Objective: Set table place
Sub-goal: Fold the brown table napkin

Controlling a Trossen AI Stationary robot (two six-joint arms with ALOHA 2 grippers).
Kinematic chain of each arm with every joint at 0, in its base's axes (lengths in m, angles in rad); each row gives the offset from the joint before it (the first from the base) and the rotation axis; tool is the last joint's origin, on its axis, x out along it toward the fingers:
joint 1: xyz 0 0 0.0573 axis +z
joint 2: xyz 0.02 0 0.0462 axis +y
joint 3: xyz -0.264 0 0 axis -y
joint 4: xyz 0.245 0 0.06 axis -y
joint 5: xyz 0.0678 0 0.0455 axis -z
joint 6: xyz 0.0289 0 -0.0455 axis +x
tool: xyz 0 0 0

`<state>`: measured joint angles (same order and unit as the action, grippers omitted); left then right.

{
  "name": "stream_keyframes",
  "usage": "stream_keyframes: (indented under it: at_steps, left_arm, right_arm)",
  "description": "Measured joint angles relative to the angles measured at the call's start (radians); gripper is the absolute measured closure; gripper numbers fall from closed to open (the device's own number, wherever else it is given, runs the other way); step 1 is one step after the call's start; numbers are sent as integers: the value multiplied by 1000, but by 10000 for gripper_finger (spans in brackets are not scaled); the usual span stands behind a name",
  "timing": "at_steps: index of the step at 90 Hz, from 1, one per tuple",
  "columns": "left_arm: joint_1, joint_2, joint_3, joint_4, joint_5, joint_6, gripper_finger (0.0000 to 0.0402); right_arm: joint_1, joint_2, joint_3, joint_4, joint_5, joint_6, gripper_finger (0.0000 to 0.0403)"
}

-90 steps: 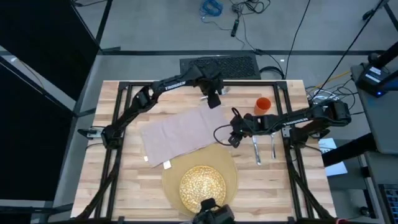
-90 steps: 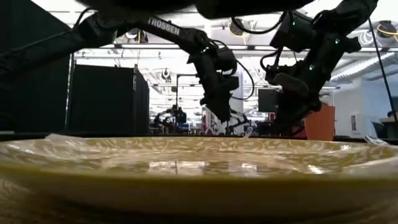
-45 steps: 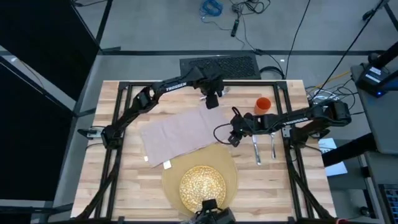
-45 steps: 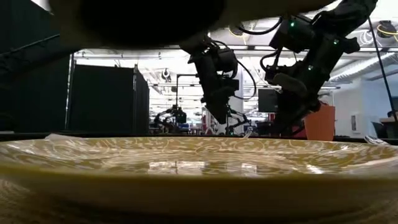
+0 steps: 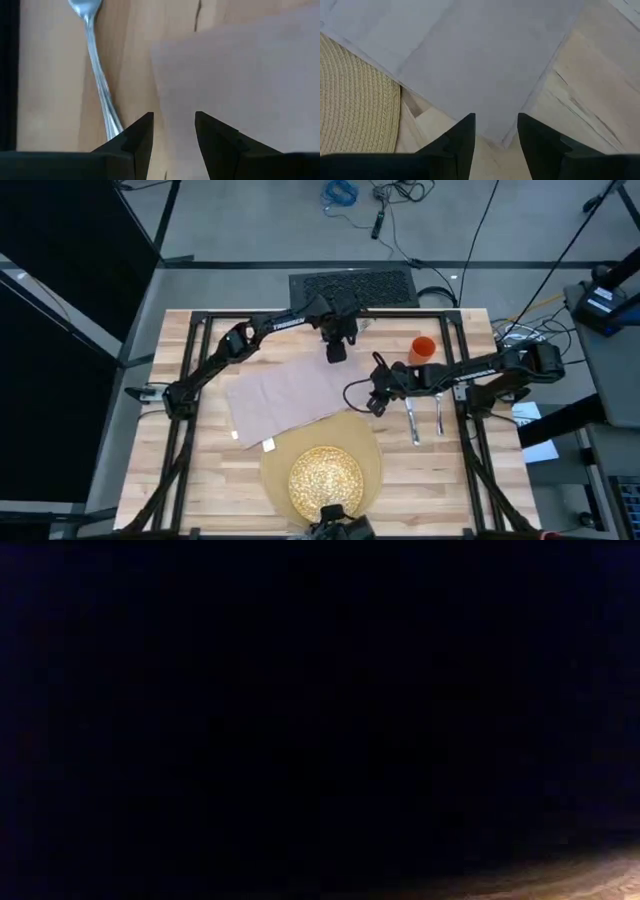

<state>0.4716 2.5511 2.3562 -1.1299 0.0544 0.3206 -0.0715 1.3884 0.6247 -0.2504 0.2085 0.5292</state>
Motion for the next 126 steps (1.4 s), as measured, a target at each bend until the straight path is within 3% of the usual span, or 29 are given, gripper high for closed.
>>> stream_keyframes:
  at_steps: [30,61,91,126]
  left_arm:
    - [4,0,0,-21,13,28,270]
    - [42,-1,0,-62,115,35,270]
    - [23,-21,0,-96,45,55,270]
    - [-9,-87,-1,-130,66,53,270]
  right_arm:
    - [2,0,0,7,-1,14,271]
    - [2,0,0,15,-4,11,271]
    - [2,0,0,14,-5,-10,271]
    - [2,0,0,13,-5,-10,271]
